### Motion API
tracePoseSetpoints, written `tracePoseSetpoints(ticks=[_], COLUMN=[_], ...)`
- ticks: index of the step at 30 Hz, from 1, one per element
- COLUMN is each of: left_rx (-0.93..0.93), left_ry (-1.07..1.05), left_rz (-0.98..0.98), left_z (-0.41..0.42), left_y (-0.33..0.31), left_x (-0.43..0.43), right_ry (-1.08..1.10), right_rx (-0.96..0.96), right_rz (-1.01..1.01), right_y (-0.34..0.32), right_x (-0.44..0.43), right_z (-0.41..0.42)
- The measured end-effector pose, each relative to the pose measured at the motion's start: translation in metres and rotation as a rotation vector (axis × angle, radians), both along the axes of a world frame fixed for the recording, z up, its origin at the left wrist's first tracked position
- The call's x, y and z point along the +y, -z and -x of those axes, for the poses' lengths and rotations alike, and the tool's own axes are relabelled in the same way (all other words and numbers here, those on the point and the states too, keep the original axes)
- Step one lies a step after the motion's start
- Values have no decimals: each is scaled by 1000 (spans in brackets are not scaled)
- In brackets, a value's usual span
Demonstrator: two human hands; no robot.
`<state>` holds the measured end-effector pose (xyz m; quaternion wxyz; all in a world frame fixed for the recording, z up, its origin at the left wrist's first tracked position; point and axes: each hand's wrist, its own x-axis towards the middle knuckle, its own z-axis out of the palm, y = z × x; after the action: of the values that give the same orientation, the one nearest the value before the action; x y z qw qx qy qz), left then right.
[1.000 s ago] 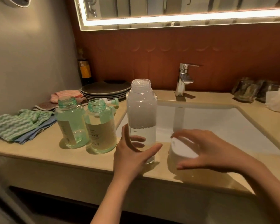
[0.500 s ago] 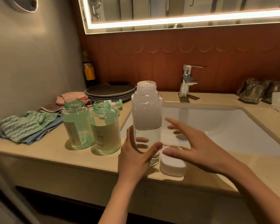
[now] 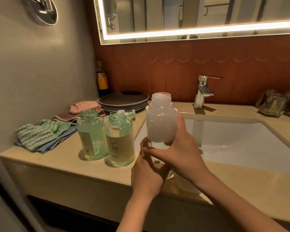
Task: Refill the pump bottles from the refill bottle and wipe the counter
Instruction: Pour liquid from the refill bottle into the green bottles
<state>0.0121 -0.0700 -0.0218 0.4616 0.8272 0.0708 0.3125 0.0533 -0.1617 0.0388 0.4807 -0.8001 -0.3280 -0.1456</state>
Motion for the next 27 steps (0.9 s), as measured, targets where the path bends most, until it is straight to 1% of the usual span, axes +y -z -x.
tracePoseSetpoints(ticks=[4, 6, 8, 10, 12, 13, 15, 16, 18, 20, 27], left_rx=[-54, -117, -217, -359, -498, -530, -491, -434, -319, -244, 5], left_ry=[18, 40, 19, -107, -307, -406, -565, -593, -541, -441, -366], left_rz=[5, 34, 26, -4, -45, -66, -47, 4, 118, 179, 133], left_z=[-1, -1, 2, 7, 10, 10, 7, 4, 0, -1, 1], left_y=[2, 3, 4, 7, 9, 9, 5, 1, -9, -14, -11], left_x=[1, 1, 0, 0, 4, 8, 20, 27, 39, 50, 62], right_ry=[5, 7, 1, -8, -22, -29, -42, -44, -42, -58, -149], right_rx=[-37, -51, -58, -62, -65, -69, -85, -96, -124, -168, -284], right_rz=[-9, -26, -53, -62, -58, -61, -78, -82, -80, -75, -12], right_y=[2, 3, 3, 2, 1, -1, -3, -5, -13, -22, -47], right_x=[2, 2, 1, 0, 1, 1, 2, 3, 4, 6, 17], right_z=[-4, -5, -6, -7, -7, -8, -10, -13, -18, -26, -61])
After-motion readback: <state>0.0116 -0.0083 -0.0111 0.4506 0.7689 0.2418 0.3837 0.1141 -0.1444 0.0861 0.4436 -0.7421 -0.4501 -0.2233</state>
